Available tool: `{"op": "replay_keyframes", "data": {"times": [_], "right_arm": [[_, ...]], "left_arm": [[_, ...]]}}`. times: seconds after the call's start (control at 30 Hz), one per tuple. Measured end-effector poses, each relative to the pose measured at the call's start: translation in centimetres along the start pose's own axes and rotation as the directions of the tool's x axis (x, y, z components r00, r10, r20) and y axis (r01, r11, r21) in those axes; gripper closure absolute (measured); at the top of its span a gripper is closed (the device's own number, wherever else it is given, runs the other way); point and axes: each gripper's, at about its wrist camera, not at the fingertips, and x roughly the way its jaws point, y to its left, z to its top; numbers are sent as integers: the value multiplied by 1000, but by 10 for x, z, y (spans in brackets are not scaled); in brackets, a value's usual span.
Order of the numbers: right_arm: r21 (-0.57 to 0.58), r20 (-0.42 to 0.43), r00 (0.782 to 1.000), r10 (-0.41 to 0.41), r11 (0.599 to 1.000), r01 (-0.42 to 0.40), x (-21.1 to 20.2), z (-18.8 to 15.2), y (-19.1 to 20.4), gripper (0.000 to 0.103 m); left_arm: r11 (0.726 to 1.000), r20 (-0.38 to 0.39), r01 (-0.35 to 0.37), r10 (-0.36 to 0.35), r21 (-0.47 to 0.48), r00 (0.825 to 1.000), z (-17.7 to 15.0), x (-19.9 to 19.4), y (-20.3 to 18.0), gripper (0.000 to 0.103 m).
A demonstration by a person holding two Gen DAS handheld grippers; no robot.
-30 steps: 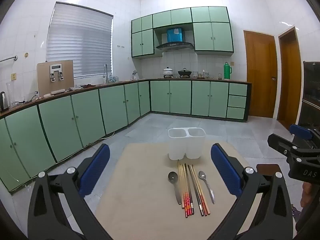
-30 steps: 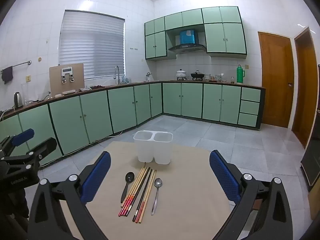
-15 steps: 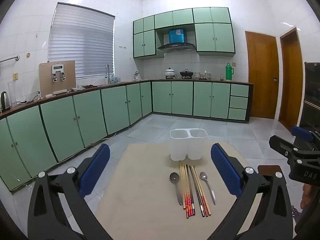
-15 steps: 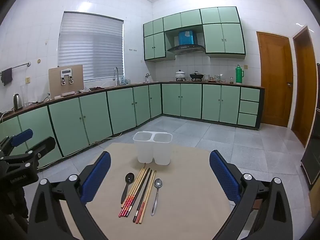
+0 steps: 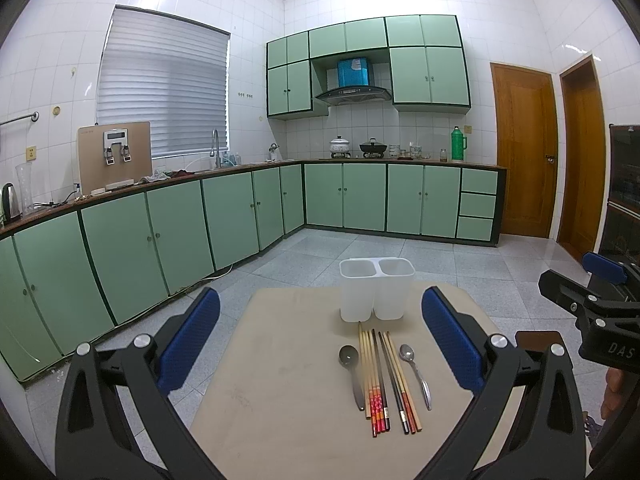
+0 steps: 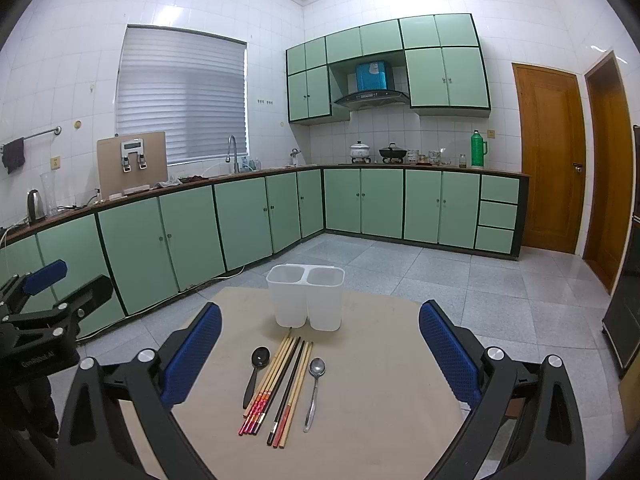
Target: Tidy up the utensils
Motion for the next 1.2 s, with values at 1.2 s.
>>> {"op": "replay_keyframes", "data": {"times": [1.2], "right_arm": [[8,-2,1000,0,1000,0,-1,-1,0,6]], "left_arm": [[1000,-3,-4,4,-1,1000,0,0,1,5]]}}
